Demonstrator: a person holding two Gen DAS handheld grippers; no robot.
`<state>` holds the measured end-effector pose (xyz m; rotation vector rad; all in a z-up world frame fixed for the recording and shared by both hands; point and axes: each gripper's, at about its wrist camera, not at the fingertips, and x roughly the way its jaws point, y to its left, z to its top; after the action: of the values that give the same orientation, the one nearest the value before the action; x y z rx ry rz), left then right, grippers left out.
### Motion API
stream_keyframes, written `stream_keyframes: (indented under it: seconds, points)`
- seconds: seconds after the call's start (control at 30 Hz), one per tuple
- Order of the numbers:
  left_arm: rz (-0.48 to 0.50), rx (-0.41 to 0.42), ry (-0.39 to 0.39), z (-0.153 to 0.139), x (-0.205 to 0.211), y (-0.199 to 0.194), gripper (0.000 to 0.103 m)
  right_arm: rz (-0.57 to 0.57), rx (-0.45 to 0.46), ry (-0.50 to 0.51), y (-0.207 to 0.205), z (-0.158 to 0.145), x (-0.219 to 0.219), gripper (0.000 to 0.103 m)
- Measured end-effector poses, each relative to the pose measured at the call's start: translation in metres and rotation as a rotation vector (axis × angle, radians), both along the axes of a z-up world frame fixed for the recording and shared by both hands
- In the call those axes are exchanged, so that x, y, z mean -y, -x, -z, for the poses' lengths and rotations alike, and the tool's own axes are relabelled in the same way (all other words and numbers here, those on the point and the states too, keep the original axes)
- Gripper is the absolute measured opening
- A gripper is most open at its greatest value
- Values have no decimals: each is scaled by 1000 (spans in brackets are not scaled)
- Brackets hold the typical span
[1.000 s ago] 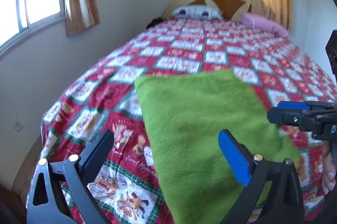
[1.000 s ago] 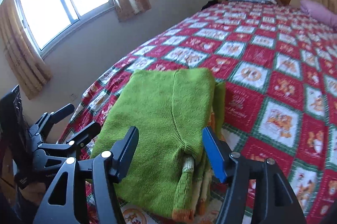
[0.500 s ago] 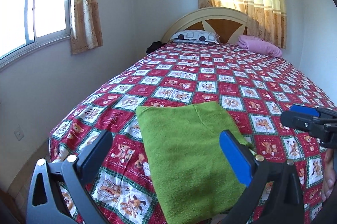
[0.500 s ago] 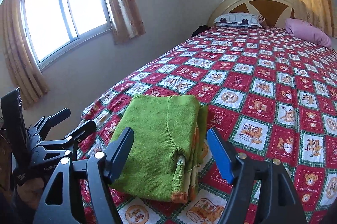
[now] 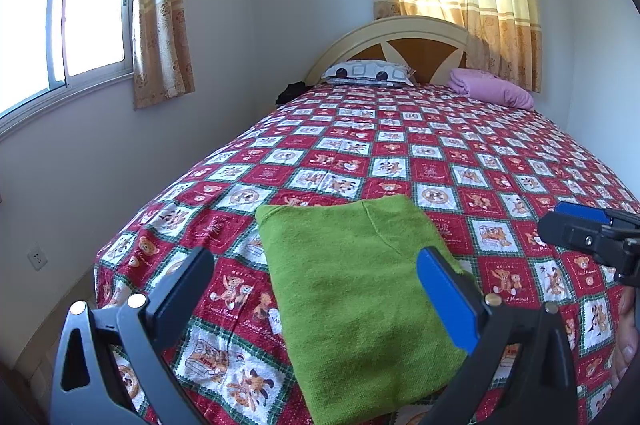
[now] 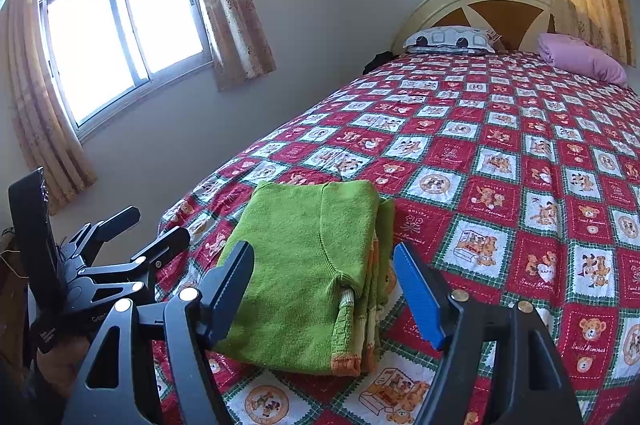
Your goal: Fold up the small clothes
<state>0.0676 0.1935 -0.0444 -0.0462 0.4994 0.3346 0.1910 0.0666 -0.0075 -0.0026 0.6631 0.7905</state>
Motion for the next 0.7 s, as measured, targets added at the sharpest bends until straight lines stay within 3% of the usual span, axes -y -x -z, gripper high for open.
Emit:
stream_keyframes:
  seconds: [0.7]
  points:
    - [-1,-4,3,0,-1,0,103,-7,-3,-9,5,1,-1,73]
